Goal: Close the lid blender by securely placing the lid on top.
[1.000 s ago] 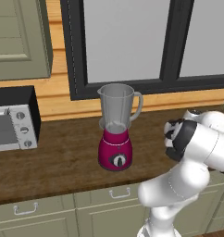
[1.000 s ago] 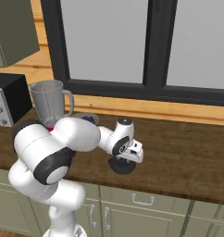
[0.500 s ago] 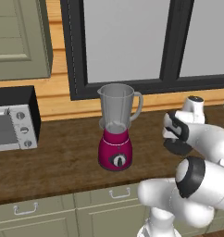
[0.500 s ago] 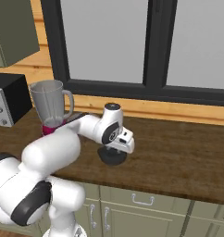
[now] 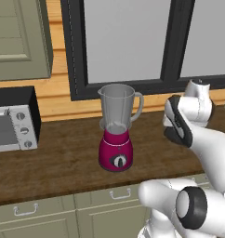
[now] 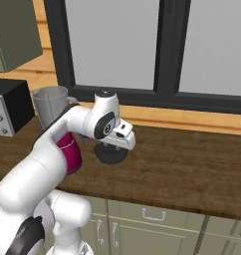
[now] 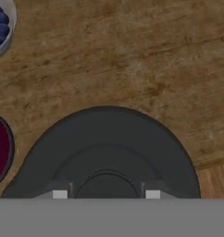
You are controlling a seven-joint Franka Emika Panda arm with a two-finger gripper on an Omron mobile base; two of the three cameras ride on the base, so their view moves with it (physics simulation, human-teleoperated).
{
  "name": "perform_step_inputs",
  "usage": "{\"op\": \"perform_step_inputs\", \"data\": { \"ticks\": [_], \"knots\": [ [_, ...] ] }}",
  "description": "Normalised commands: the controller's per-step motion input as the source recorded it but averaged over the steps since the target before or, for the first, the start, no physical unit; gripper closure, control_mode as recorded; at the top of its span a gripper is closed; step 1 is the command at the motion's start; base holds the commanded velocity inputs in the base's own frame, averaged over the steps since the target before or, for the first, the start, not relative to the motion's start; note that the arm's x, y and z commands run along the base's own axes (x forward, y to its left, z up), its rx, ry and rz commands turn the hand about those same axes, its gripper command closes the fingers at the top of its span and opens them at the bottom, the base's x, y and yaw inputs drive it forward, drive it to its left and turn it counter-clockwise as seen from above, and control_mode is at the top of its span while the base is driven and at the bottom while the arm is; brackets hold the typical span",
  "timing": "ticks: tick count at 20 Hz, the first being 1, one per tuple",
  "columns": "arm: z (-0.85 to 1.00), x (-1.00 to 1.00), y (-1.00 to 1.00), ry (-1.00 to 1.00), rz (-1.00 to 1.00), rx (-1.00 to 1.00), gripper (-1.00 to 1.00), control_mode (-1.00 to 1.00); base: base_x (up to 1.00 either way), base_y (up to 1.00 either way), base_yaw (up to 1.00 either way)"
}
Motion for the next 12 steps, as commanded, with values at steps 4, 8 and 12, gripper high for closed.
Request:
{"op": "perform_step_inputs", "data": {
  "ticks": [4, 8, 12],
  "knots": [
    [1.00, -0.40, 0.16, -0.04, 0.00, 0.00, 1.00, -1.00, 0.00, 0.00, 0.00],
    [1.00, -0.46, 0.24, -0.17, 0.00, 0.00, 1.00, -1.00, 0.00, 0.00, 0.00],
    [1.00, -0.37, 0.34, -0.32, 0.00, 0.00, 1.00, -1.00, 0.00, 0.00, 0.00]
  ]
}}
